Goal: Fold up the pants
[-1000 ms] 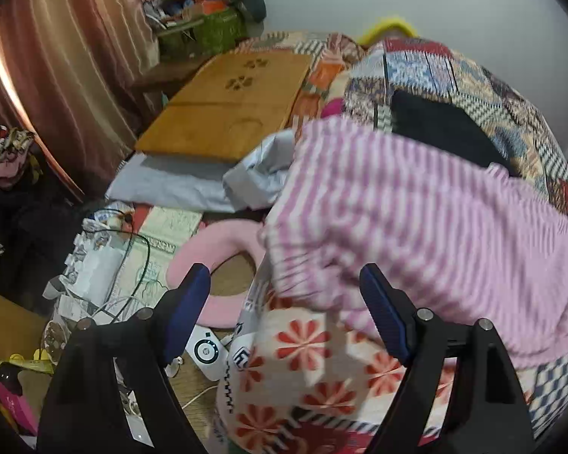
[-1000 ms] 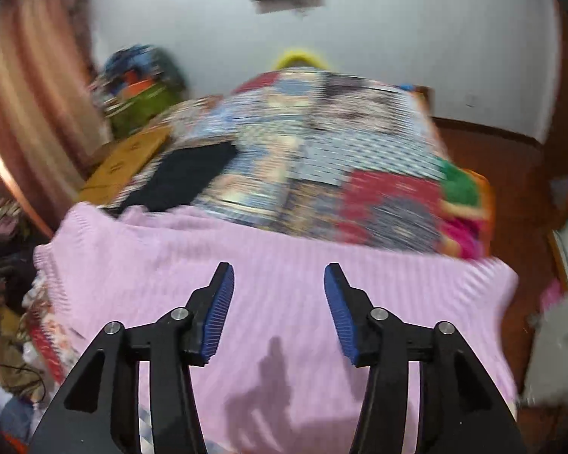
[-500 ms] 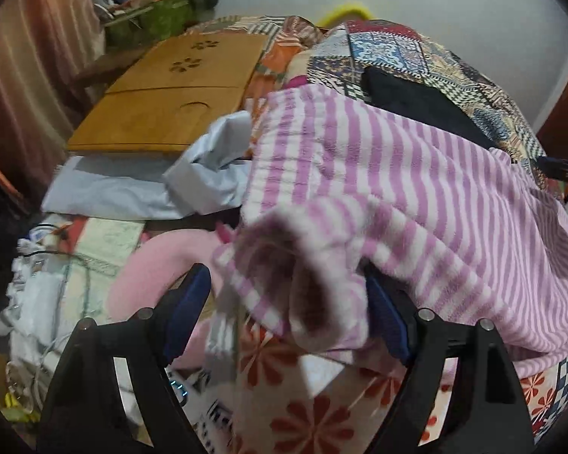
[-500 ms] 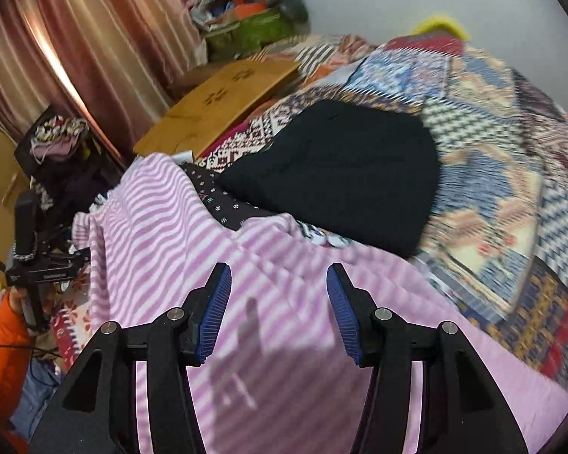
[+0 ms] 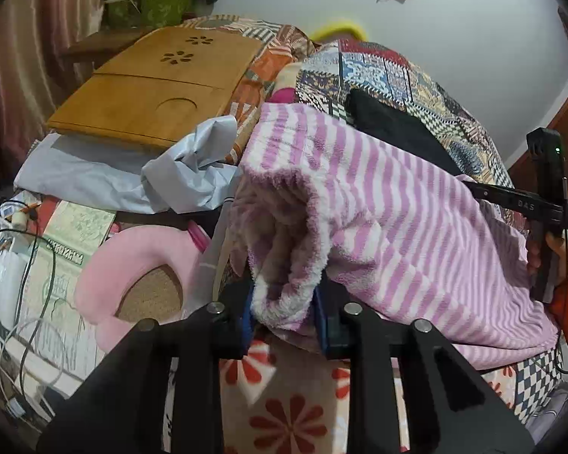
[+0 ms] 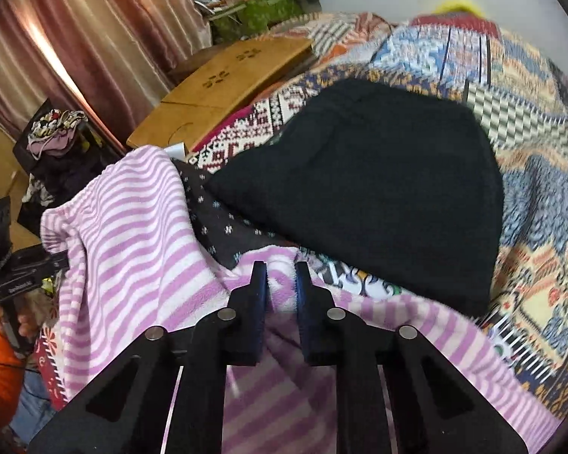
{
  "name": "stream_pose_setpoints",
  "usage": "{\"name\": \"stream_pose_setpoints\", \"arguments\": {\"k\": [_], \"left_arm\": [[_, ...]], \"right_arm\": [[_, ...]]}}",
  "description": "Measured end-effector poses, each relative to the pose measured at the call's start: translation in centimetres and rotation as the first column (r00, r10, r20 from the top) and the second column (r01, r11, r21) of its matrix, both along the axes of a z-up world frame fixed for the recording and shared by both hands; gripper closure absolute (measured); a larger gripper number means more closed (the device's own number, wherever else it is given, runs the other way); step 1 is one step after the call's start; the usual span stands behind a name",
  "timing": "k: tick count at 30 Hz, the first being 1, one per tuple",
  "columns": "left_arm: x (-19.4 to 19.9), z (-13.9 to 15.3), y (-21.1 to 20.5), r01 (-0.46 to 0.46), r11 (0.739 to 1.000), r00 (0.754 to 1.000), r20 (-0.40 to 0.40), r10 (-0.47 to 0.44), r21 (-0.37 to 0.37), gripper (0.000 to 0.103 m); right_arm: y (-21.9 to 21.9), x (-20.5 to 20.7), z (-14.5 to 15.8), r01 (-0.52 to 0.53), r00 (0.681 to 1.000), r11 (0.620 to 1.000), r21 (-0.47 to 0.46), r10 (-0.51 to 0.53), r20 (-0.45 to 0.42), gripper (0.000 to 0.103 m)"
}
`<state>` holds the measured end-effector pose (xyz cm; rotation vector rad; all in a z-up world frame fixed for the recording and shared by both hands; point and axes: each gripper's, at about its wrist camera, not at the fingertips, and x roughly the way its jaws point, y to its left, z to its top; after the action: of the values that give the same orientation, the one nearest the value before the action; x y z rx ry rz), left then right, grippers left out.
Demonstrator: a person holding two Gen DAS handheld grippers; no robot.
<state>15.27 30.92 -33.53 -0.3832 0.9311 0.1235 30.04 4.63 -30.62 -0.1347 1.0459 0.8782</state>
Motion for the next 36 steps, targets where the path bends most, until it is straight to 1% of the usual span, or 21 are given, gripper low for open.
{"name": "stream_pose_setpoints", "arguments": {"k": [5, 8, 11, 13, 14, 15, 17, 18, 20, 23, 24, 27, 30, 31, 32, 34, 36], "left_arm": [[-2.8, 0.9, -0.5, -0.025, 0.999, 1.000, 0.000, 0.025, 0.022, 0.079], [-4.5, 1.0, -0.7, -0.032, 0.999, 0.999, -0.015, 0.033, 0.026, 0.079], [-5.8, 0.4, -0.8, -0.046, 0.999, 0.998, -0.040, 0.046, 0.005, 0.079], [-6.1, -0.1, -1.0, -0.054, 0.999, 0.997, -0.064, 0.054, 0.002, 0.077], [-6.2, -0.2, -1.1, -0.058, 0.998, 0.995, -0.076, 0.058, 0.003, 0.076], [-6.2, -0.1, -1.1, -0.063, 0.998, 0.995, -0.083, 0.063, 0.008, 0.073], [-6.4, 0.7, -1.1, -0.072, 0.997, 0.993, -0.089, 0.074, 0.024, 0.068], [-6.6, 1.1, -1.1, -0.075, 0.996, 0.993, -0.090, 0.078, 0.038, 0.065], [-6.7, 2.4, -1.2, -0.084, 0.993, 0.993, -0.081, 0.091, 0.087, 0.062], [-7.0, 4.6, -1.8, -0.089, 0.986, 0.994, -0.046, 0.096, 0.143, 0.062], [-6.9, 5.2, -2.1, -0.090, 0.984, 0.995, -0.034, 0.096, 0.154, 0.062], [-6.6, 7.6, -3.3, -0.087, 0.981, 0.996, 0.018, 0.085, 0.174, 0.060], [-5.6, 9.5, -5.4, -0.061, 0.982, 0.997, 0.056, 0.051, 0.181, 0.060], [-5.2, 9.9, -6.2, -0.050, 0.982, 0.997, 0.063, 0.038, 0.184, 0.060], [-4.6, 10.4, -7.5, -0.030, 0.981, 0.997, 0.070, 0.017, 0.190, 0.060], [-3.5, 11.1, -9.8, 0.011, 0.980, 0.996, 0.081, -0.027, 0.199, 0.060], [-2.2, 11.8, -12.5, 0.058, 0.977, 0.993, 0.091, -0.078, 0.205, 0.059]], "right_arm": [[0.7, 0.5, 1.3, 0.011, 0.998, 1.000, 0.003, -0.011, 0.066, 0.093], [1.4, 1.1, 1.1, 0.014, 0.997, 1.000, -0.012, -0.013, 0.076, 0.093], [2.4, 1.1, 0.1, -0.001, 0.994, 0.998, -0.067, 0.008, 0.107, 0.093], [3.3, 1.1, -0.8, -0.021, 0.996, 0.993, -0.117, 0.031, 0.087, 0.092], [3.3, 1.0, -0.8, -0.023, 0.996, 0.991, -0.131, 0.034, 0.085, 0.092], [3.2, 0.8, -0.6, -0.018, 0.995, 0.990, -0.139, 0.031, 0.093, 0.091], [2.3, 0.5, 0.6, -0.007, 0.995, 0.991, -0.131, 0.021, 0.100, 0.081], [1.5, 0.3, 1.5, 0.004, 0.994, 0.993, -0.115, 0.008, 0.105, 0.077], [-0.5, -0.1, 3.6, 0.031, 0.991, 0.997, -0.073, -0.021, 0.129, 0.066], [-4.3, -1.7, 7.0, 0.078, 0.980, 0.997, -0.028, -0.071, 0.187, 0.061], [-6.3, -2.4, 8.2, 0.096, 0.975, 0.995, -0.011, -0.092, 0.202, 0.061], [-10.9, -4.5, 10.4, 0.144, 0.962, 0.990, 0.012, -0.143, 0.233, 0.059], [-15.8, -7.1, 12.4, 0.203, 0.939, 0.979, 0.016, -0.200, 0.279, 0.058], [-17.6, -8.1, 13.0, 0.228, 0.929, 0.973, 0.018, -0.223, 0.295, 0.054], [-19.1, -8.9, 13.4, 0.252, 0.919, 0.968, 0.021, -0.246, 0.309, 0.052], [-22.4, -10.6, 14.1, 0.298, 0.900, 0.954, 0.035, -0.293, 0.324, 0.049], [-25.3, -12.0, 14.4, 0.345, 0.881, 0.937, 0.044, -0.340, 0.328, 0.049]]}}
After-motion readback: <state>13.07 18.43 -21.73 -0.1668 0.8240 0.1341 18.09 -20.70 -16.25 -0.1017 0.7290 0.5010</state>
